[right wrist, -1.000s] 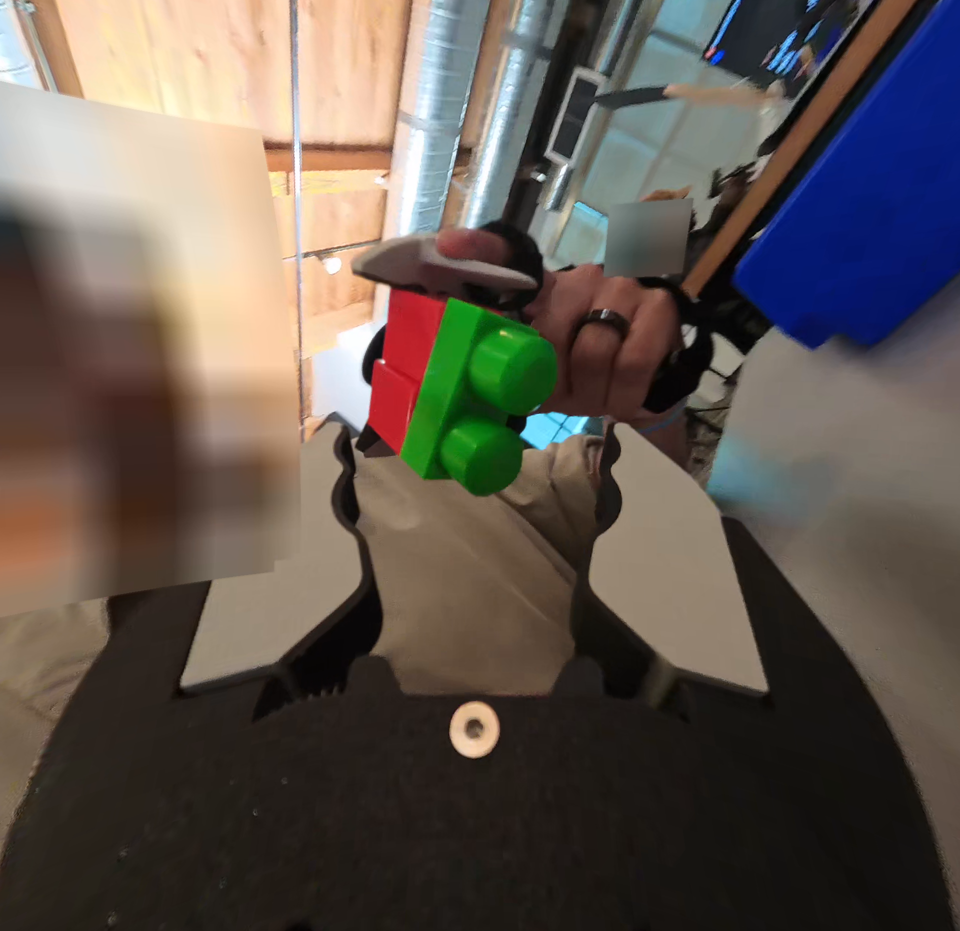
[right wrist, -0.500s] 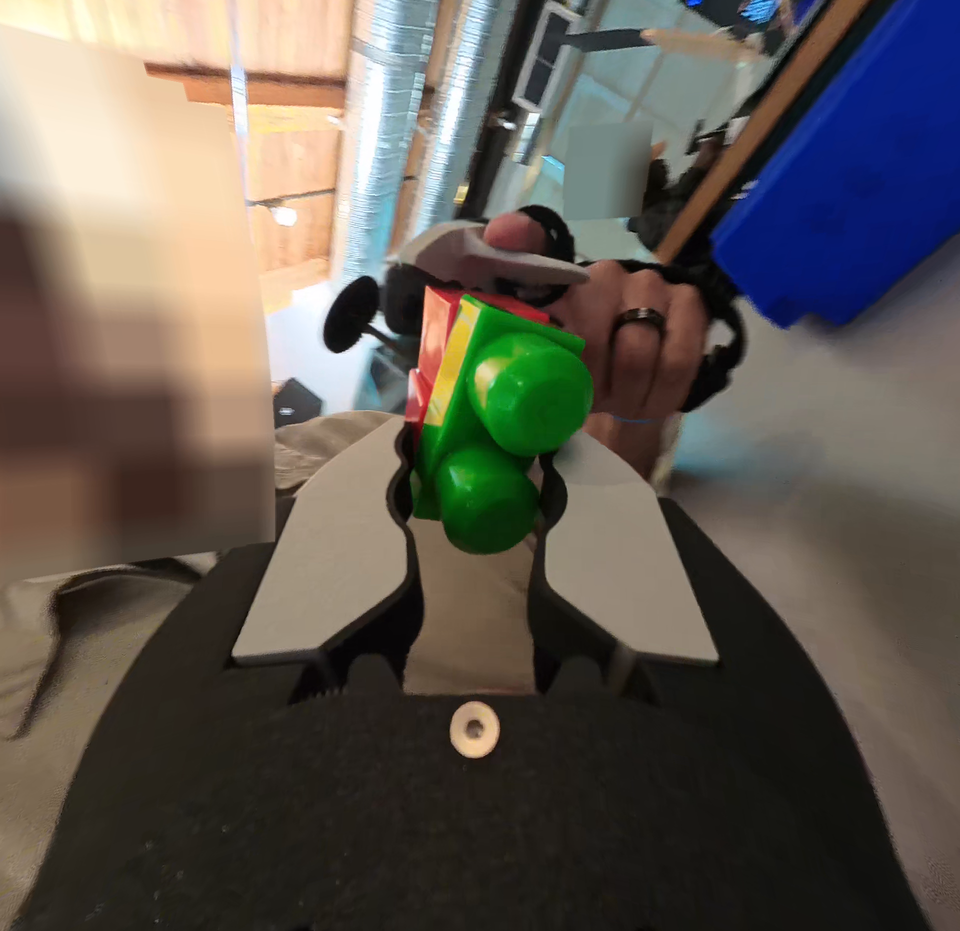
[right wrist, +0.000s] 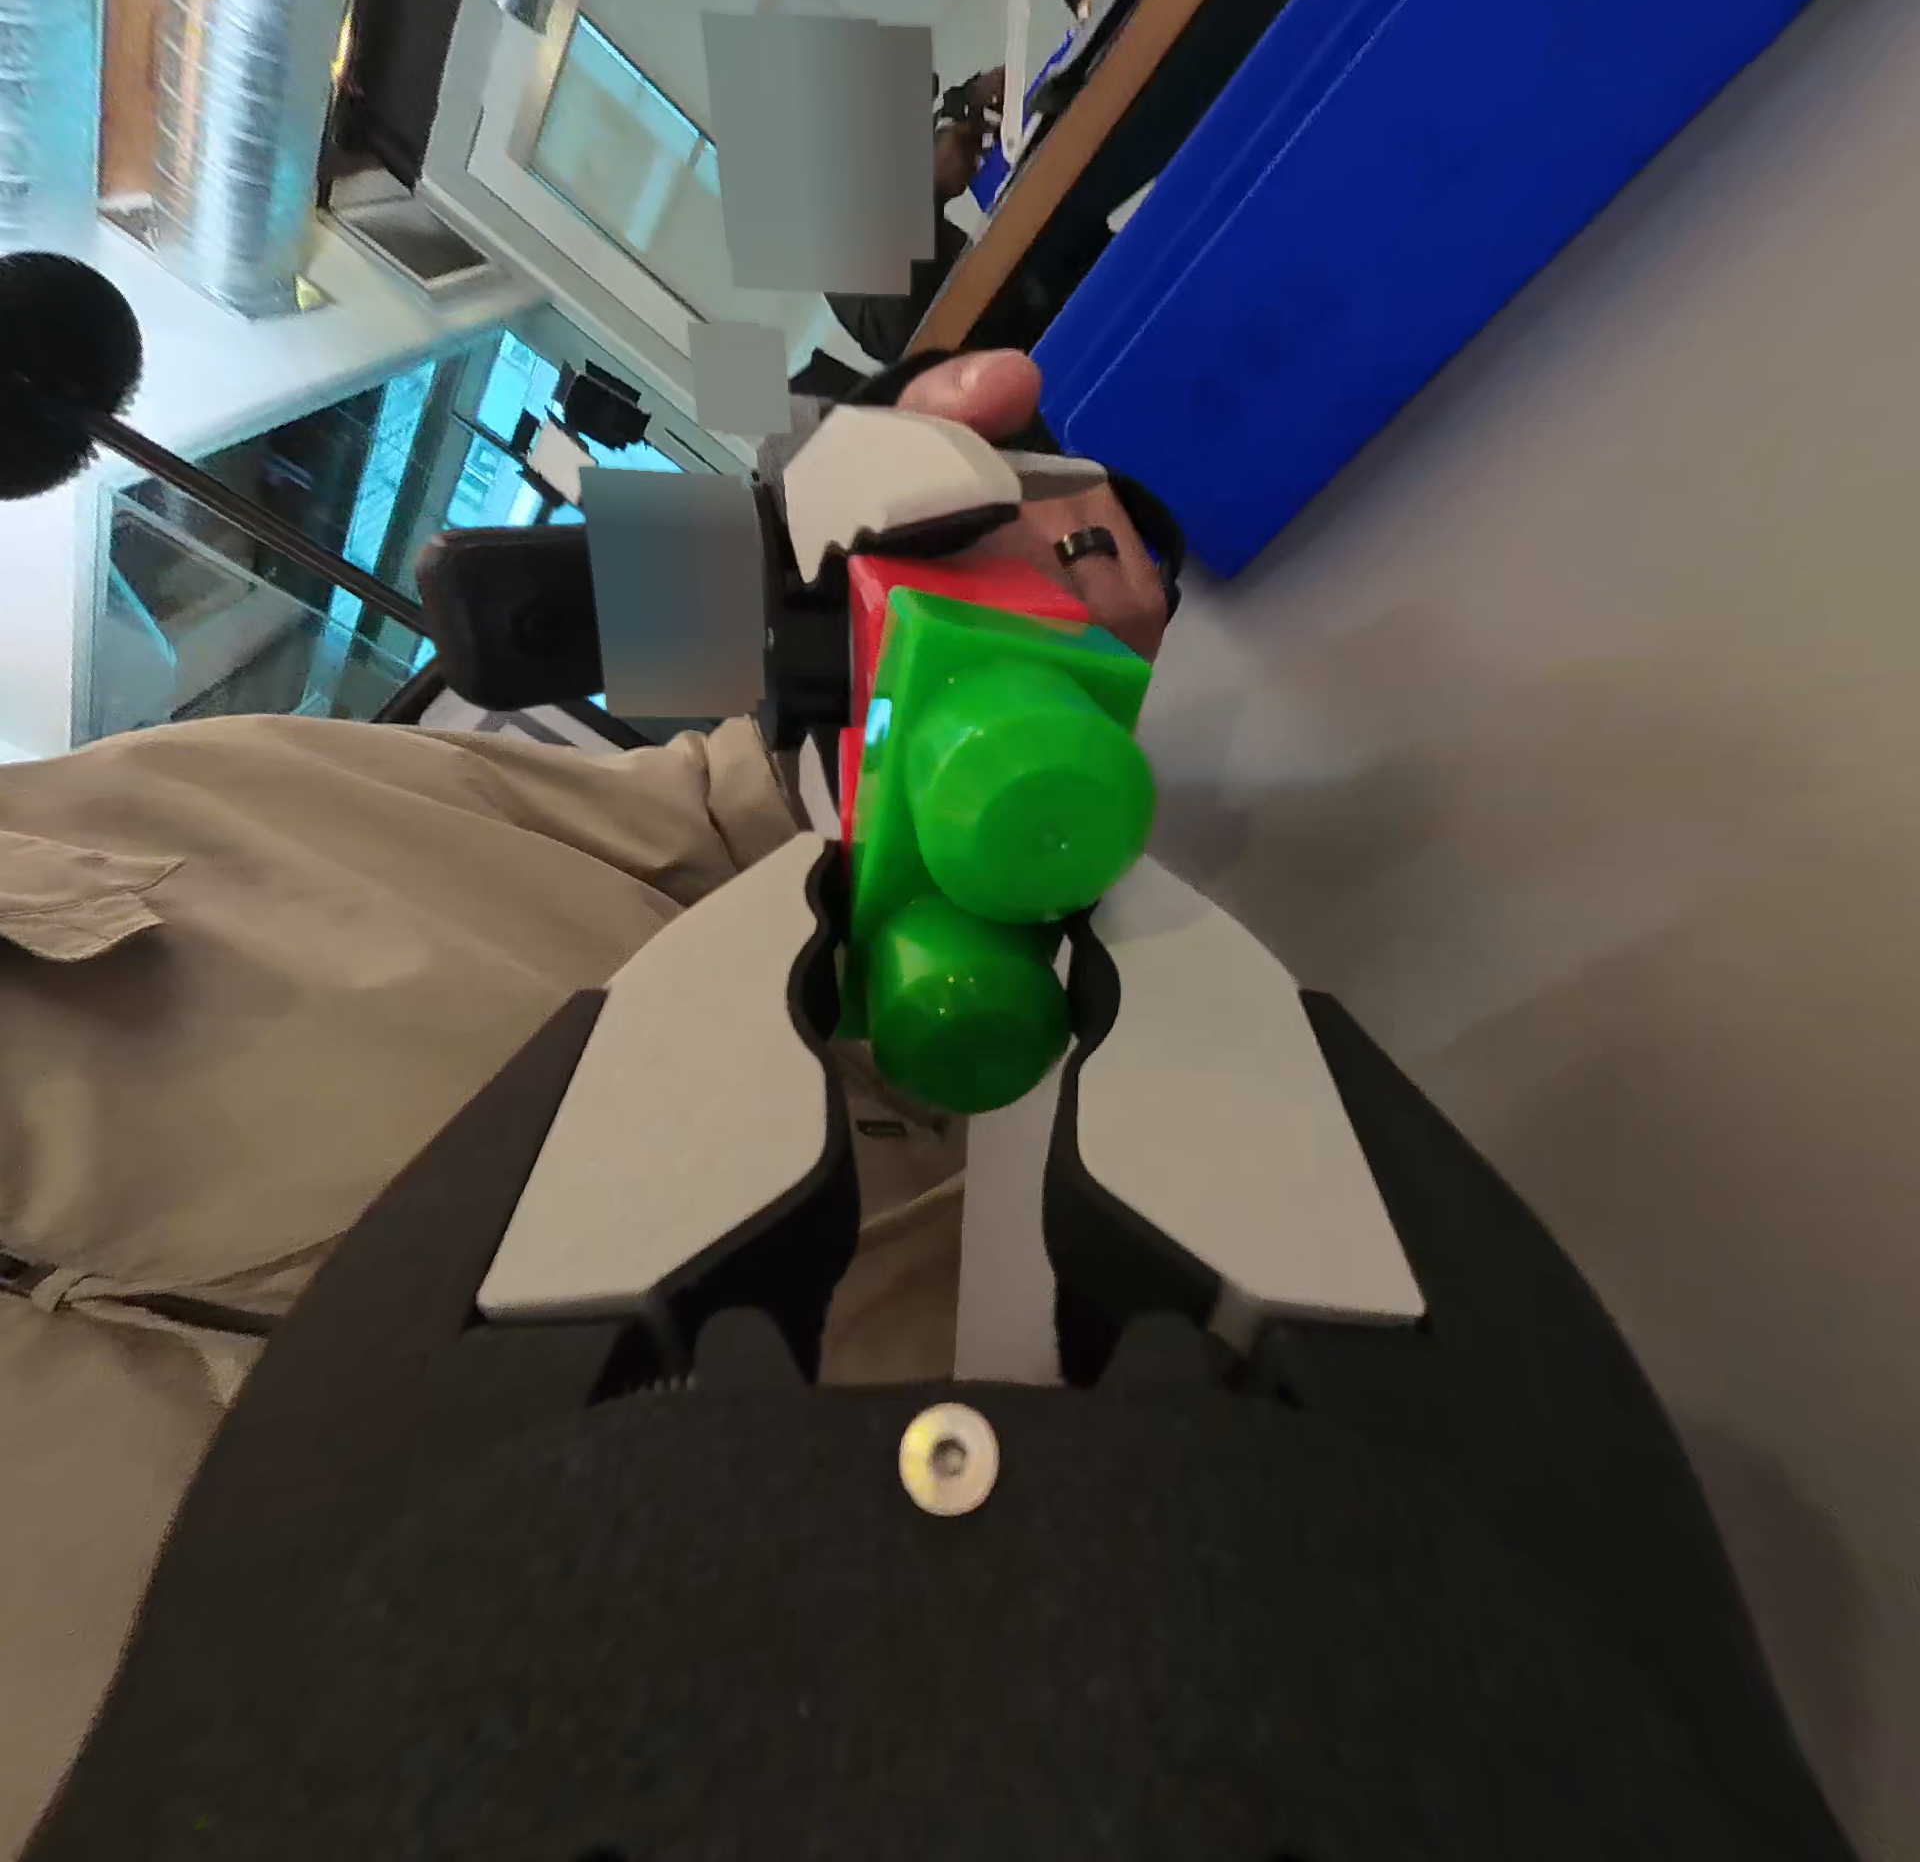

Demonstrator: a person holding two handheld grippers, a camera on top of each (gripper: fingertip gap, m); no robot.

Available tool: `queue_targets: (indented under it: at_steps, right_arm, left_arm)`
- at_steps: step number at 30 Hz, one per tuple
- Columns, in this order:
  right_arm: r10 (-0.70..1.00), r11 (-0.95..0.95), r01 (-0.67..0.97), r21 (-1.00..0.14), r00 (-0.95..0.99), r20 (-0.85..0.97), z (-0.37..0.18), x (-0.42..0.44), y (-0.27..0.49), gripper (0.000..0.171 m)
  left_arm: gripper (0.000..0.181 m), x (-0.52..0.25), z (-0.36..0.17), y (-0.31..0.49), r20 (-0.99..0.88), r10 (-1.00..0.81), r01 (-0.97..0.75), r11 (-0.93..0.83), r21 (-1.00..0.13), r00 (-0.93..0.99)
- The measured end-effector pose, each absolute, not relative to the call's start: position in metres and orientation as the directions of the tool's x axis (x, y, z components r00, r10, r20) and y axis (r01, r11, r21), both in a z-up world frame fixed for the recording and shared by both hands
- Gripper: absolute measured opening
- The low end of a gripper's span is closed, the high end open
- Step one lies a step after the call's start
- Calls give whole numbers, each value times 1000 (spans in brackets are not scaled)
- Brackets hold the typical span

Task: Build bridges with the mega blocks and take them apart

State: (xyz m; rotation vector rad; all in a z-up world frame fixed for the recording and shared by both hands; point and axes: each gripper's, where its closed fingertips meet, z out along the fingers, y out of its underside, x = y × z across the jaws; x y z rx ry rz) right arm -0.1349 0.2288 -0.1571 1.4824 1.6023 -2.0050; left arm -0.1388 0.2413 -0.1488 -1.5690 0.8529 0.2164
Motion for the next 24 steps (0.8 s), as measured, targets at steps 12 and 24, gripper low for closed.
queue_targets:
  at_steps: [12, 24]
  right_arm:
    - [329, -485, 645, -591, -491, -807, -138, -138, 222, 56]
    - [332, -450, 645, -617, -521, -786, -136, -145, 208, 46]
  left_arm:
    - [74, -136, -132, 234, -529, -389, -528, 121, -841, 754]
    - [75, -121, -136, 235, -560, -388, -541, 167, -824, 732]
